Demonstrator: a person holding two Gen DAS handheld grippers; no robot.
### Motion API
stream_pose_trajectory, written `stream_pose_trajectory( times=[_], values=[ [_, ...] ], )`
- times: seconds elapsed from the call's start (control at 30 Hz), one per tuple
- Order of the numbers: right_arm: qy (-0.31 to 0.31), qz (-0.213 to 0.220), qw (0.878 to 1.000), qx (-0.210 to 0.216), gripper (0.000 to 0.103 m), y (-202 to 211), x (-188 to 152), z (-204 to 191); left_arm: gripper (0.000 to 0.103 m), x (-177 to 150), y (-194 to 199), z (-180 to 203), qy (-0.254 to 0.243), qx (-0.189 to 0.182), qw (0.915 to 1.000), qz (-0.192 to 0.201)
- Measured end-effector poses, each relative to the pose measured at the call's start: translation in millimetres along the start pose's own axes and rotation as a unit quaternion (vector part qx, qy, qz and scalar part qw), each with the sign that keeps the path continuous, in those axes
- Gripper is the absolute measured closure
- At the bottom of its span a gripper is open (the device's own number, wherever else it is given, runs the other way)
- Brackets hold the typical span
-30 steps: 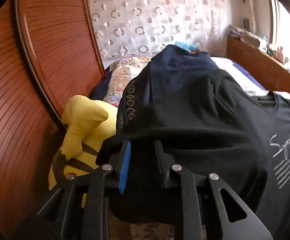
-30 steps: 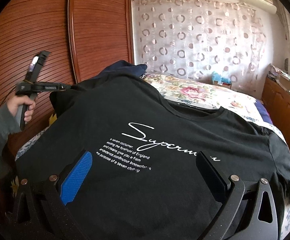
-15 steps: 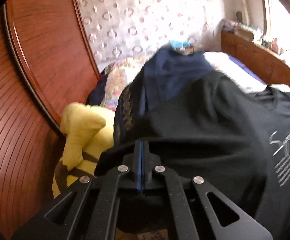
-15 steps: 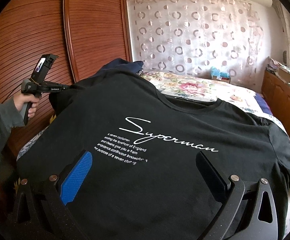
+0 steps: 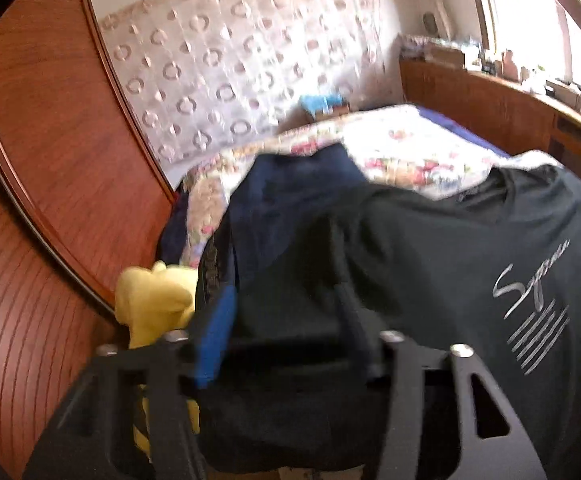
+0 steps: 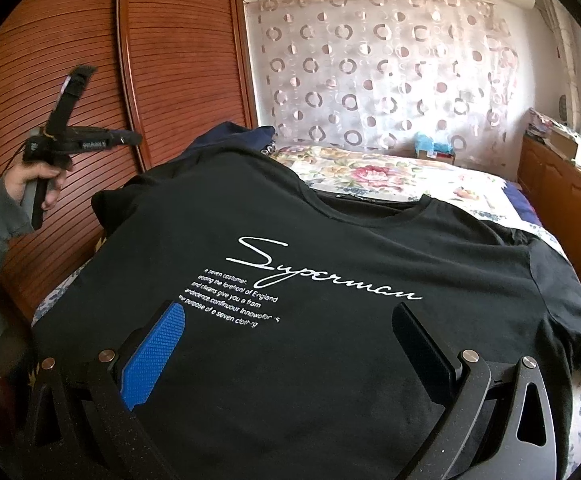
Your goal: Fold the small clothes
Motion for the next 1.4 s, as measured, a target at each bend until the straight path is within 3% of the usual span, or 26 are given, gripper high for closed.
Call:
stream_pose_trajectory(
  times=[0.17, 0.3, 0.37, 0.47, 0.53, 0.7, 0.87, 1.07, 1.27, 1.37, 1.4],
  values=[
    [-0.005, -0.005, 1.000, 0.004, 0.000, -2.8, -3.0, 1.4, 0.042, -16.3, -24.1, -22.6, 0.002, 0.040, 0.9986, -0.034],
    [-0.003, -0.005, 1.000, 0.005, 0.000, -3.0, -1.1, 1.1, 0.044, -20.2, -39.9, -37.2, 0.009, 0.028, 0.9978, -0.060],
    [-0.003, -0.005, 1.000, 0.005, 0.000, -2.0, -1.3, 2.7, 0.058, -19.0, -44.6, -40.0, 0.015, 0.001, 0.9973, -0.072],
    [-0.002, -0.005, 1.000, 0.006, 0.000, -2.3, -2.1, 3.9, 0.092, -17.2, -43.2, -35.0, 0.019, -0.014, 0.9971, -0.073],
    [-0.001, -0.005, 1.000, 0.005, 0.000, -1.7, -2.8, 4.6, 0.100, -18.4, -37.7, -28.0, 0.009, -0.008, 0.9977, -0.066],
    [-0.003, -0.005, 1.000, 0.004, 0.000, -0.3, -3.3, 6.8, 0.101, -12.8, -14.3, -24.6, 0.017, 0.000, 0.9992, -0.036],
    [-0.006, -0.004, 1.000, 0.004, 0.000, -0.5, -3.2, 7.3, 0.101, 4.1, 32.4, -6.8, 0.023, -0.025, 0.9992, 0.023],
    [-0.007, -0.001, 1.000, -0.004, 0.000, 2.7, -2.9, 8.1, 0.101, 19.8, 68.4, 57.6, -0.010, -0.083, 0.9955, 0.046],
    [-0.020, 0.004, 1.000, -0.019, 0.000, 11.0, -5.5, 17.3, 0.100, 28.7, 77.7, 123.8, -0.019, -0.151, 0.9874, 0.042],
    [-0.026, 0.004, 0.999, -0.026, 0.000, 14.3, -8.7, 20.9, 0.079, 23.2, 82.6, 139.8, -0.029, -0.170, 0.9840, 0.045],
    [-0.028, 0.003, 0.999, -0.028, 0.000, 14.9, -10.0, 22.3, 0.062, 21.1, 84.6, 138.5, -0.027, -0.171, 0.9837, 0.047]
  ],
)
Point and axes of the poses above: each gripper's, at about its wrist camera, not at the fingertips, and y roughly against the way its jaws point, z to its right, x to its top, the point moved 1 cm from there along -y, roughly the way its jaws point, and after that the axes turned 15 degrees about y, right-handed, at the moved point
